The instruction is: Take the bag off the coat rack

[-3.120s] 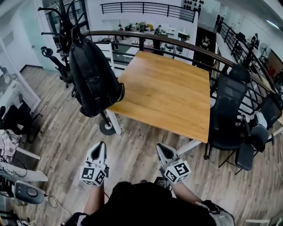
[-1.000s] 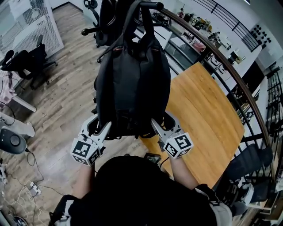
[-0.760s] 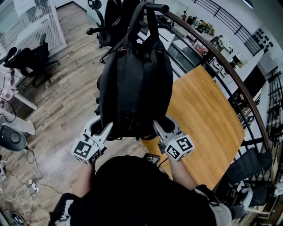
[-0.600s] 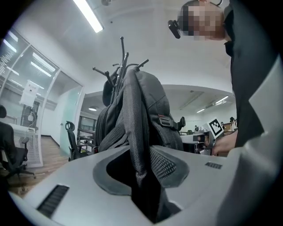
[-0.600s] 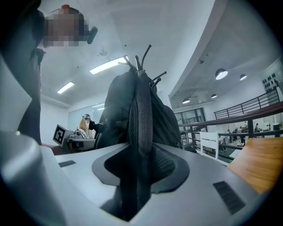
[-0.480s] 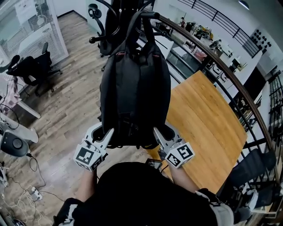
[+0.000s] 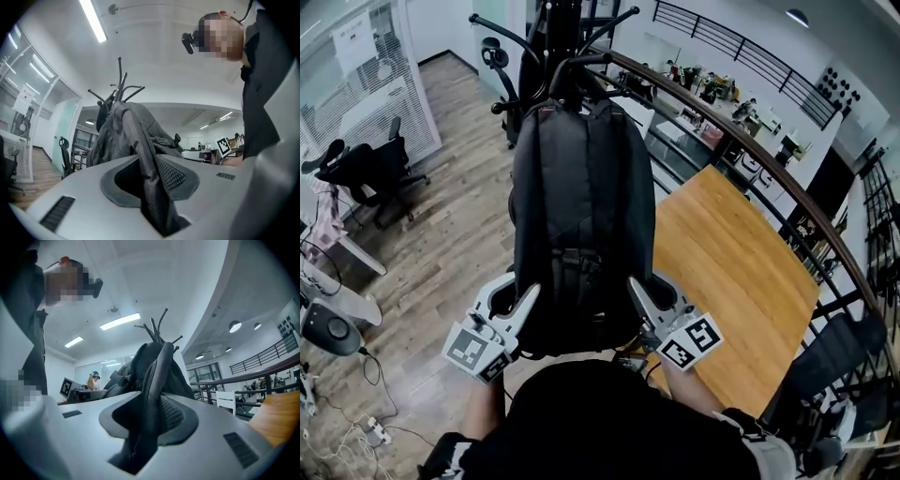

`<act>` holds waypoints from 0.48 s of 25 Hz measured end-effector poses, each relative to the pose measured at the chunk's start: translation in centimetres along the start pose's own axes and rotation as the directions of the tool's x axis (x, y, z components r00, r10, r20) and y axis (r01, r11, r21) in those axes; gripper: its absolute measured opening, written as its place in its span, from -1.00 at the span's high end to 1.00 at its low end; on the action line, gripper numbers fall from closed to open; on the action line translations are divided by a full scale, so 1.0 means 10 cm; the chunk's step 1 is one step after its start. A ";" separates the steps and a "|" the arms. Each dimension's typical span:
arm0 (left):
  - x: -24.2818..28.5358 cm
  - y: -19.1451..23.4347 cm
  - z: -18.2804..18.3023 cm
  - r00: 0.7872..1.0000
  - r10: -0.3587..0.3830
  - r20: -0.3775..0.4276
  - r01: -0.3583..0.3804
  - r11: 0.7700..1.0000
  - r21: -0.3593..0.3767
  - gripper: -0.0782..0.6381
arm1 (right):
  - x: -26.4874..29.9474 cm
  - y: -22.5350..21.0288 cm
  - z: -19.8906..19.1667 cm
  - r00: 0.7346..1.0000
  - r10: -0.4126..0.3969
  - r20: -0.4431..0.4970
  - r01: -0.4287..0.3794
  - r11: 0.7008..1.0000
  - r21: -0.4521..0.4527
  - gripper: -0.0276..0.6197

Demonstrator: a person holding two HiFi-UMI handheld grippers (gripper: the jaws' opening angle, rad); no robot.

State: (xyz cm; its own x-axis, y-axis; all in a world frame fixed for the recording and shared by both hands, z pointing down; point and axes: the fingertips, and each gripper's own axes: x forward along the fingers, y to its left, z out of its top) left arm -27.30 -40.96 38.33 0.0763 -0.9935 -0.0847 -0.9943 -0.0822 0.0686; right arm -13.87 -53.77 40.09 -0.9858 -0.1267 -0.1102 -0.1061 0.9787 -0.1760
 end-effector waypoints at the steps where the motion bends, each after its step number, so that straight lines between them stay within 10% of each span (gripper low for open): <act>1: -0.02 -0.04 0.07 1.000 -0.005 0.011 0.005 1.000 0.006 0.47 | -0.03 0.03 0.06 1.000 0.003 0.013 -0.003 1.000 -0.005 0.55; 12: -0.13 -0.55 0.70 0.997 -0.015 0.075 0.006 0.994 0.110 0.48 | -0.45 0.31 0.72 0.987 0.045 0.156 -0.033 0.996 -0.081 0.55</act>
State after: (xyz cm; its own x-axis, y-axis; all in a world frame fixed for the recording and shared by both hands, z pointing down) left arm -22.44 -38.63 31.15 0.0851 -0.9835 -0.1599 -0.9960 -0.0794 -0.0421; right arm -8.82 -51.36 32.96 -0.9571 -0.1060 -0.2696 -0.0838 0.9922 -0.0923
